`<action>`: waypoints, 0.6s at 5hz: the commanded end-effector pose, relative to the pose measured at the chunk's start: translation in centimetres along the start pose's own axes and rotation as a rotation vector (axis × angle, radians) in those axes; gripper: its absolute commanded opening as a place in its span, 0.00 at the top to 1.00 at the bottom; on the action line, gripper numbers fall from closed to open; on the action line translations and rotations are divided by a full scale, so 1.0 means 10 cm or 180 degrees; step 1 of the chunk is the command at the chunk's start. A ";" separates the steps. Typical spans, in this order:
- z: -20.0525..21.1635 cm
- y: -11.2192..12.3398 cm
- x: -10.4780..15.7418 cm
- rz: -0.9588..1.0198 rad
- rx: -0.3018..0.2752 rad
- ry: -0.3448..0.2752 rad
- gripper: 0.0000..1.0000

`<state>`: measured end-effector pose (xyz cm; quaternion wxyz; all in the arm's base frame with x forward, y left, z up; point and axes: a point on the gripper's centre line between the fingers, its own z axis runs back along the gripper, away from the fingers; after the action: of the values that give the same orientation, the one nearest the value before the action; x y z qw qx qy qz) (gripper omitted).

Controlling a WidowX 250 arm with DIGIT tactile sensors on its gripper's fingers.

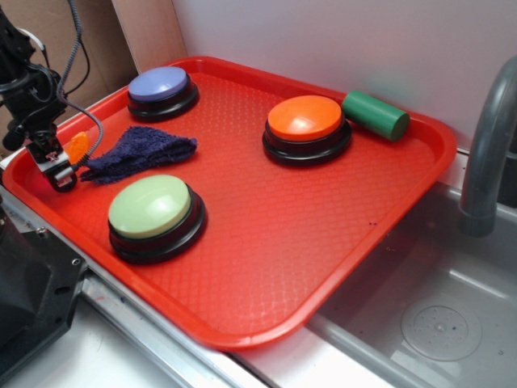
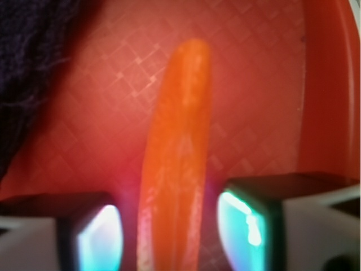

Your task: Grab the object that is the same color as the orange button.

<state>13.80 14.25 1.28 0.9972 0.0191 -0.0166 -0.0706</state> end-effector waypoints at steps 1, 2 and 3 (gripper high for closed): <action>0.10 0.07 0.08 -0.0035 0.0034 -0.0080 1.00; 0.22 0.07 0.07 -0.0029 -0.0091 0.0040 1.00; 0.68 -0.14 0.15 0.0043 -0.0015 -0.0009 1.00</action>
<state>14.00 11.88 6.92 0.9986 0.0012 -0.0031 -0.0521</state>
